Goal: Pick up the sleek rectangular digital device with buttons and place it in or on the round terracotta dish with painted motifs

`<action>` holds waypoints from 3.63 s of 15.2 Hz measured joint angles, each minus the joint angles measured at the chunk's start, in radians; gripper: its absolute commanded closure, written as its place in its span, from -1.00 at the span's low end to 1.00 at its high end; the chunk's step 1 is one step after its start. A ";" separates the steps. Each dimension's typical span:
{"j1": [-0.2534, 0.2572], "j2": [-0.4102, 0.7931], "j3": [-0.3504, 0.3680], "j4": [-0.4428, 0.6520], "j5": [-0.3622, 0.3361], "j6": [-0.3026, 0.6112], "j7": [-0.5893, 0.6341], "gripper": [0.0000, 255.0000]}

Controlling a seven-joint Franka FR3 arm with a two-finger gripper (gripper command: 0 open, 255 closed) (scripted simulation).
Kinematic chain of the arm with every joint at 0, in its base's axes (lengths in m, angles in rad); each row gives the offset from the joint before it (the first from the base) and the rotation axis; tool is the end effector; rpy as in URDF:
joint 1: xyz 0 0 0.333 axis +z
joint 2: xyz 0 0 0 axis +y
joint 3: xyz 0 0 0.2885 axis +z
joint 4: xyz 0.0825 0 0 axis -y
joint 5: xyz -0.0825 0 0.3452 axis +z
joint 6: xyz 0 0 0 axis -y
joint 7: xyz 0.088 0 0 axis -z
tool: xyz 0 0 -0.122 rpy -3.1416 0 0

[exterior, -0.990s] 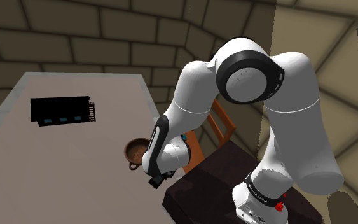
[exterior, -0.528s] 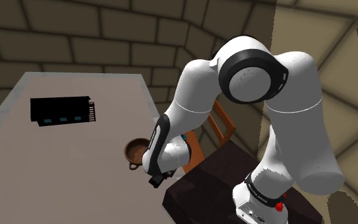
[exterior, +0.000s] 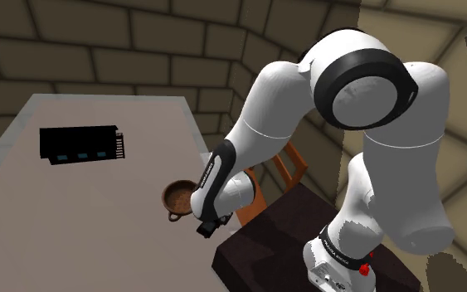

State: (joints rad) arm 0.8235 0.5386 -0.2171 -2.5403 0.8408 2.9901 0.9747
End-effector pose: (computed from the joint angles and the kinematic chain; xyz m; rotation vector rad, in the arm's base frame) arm 0.3526 0.1615 0.0794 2.5919 -1.7290 -0.0179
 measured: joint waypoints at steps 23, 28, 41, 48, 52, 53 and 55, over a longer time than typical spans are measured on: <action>0.187 -0.063 -0.333 0.228 -0.323 -0.349 0.244 1.00; 0.128 0.044 -0.289 0.356 -0.290 -0.380 0.225 1.00; 0.045 0.189 -0.185 0.424 -0.197 -0.297 0.161 1.00; 0.042 0.193 -0.182 0.426 -0.195 -0.296 0.159 -1.00; 0.042 0.194 -0.182 0.426 -0.195 -0.295 0.159 -1.00; 0.042 0.194 -0.182 0.426 -0.195 -0.295 0.159 -1.00; 0.063 0.152 -0.212 0.405 -0.218 -0.319 0.173 -1.00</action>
State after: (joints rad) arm 0.8867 0.6906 -0.4289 -2.1348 0.6223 2.6708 1.1479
